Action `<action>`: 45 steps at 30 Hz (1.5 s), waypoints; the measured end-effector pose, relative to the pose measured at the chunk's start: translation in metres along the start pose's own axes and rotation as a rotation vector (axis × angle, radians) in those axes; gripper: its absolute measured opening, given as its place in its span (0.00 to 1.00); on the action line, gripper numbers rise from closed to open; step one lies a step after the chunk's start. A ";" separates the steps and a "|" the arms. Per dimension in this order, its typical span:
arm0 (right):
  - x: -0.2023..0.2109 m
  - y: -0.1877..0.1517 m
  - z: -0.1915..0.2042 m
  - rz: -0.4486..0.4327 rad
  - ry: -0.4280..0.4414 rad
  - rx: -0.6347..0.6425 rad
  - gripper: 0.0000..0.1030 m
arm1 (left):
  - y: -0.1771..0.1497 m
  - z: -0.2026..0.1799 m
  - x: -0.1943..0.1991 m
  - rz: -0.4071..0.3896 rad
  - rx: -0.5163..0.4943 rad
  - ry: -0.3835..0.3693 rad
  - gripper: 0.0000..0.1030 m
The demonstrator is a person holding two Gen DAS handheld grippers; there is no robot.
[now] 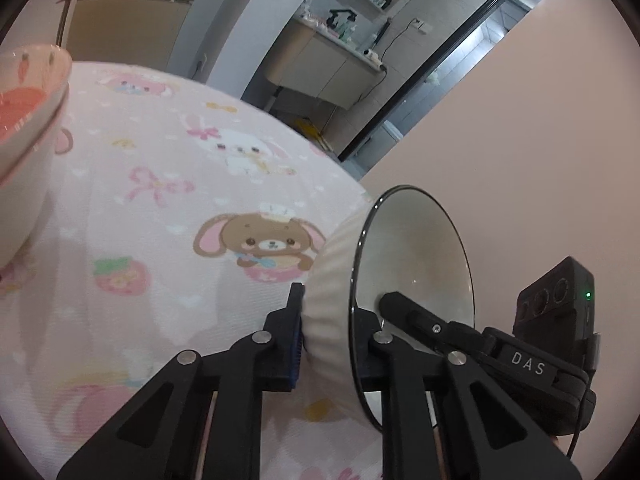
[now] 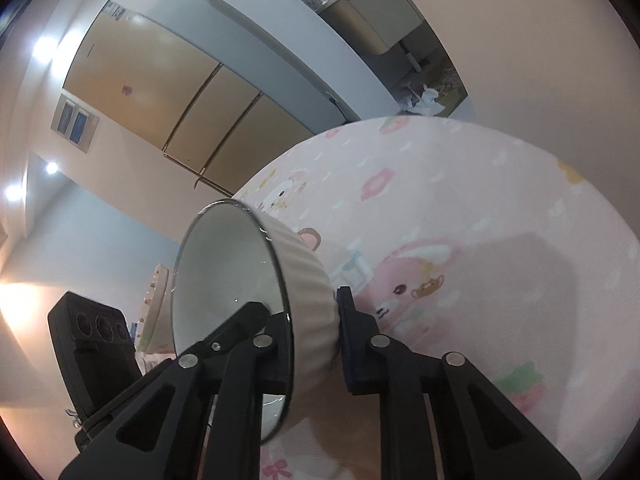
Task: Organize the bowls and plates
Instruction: 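Lift the white bowl with both tools and carry it over the pink bowls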
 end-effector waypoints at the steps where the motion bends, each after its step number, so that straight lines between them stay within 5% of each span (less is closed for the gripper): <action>1: 0.000 0.000 0.000 0.003 0.021 -0.008 0.16 | 0.000 -0.002 0.004 -0.017 -0.015 -0.001 0.14; 9: 0.019 -0.002 0.020 -0.110 0.003 0.106 0.16 | 0.002 -0.013 0.017 -0.067 -0.025 -0.001 0.14; 28: 0.098 0.003 0.075 -0.185 0.024 0.158 0.16 | 0.029 -0.067 0.099 -0.167 -0.116 -0.033 0.14; 37: 0.097 0.000 0.154 -0.196 0.102 0.216 0.16 | 0.058 -0.051 0.165 -0.239 -0.143 0.080 0.14; 45: 0.051 -0.011 0.219 -0.126 0.125 0.245 0.16 | 0.085 0.003 0.199 -0.164 -0.090 0.187 0.15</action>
Point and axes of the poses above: each gripper's, at about its wrist camera, not at the fingertips, and x roughly against the way its jaws point, z to its left, y to its top, the point moved 5 cm from there along -x, roughly the way its jaws point, and after that the axes turned 9 degrees about -y, right-handed, at the moved point
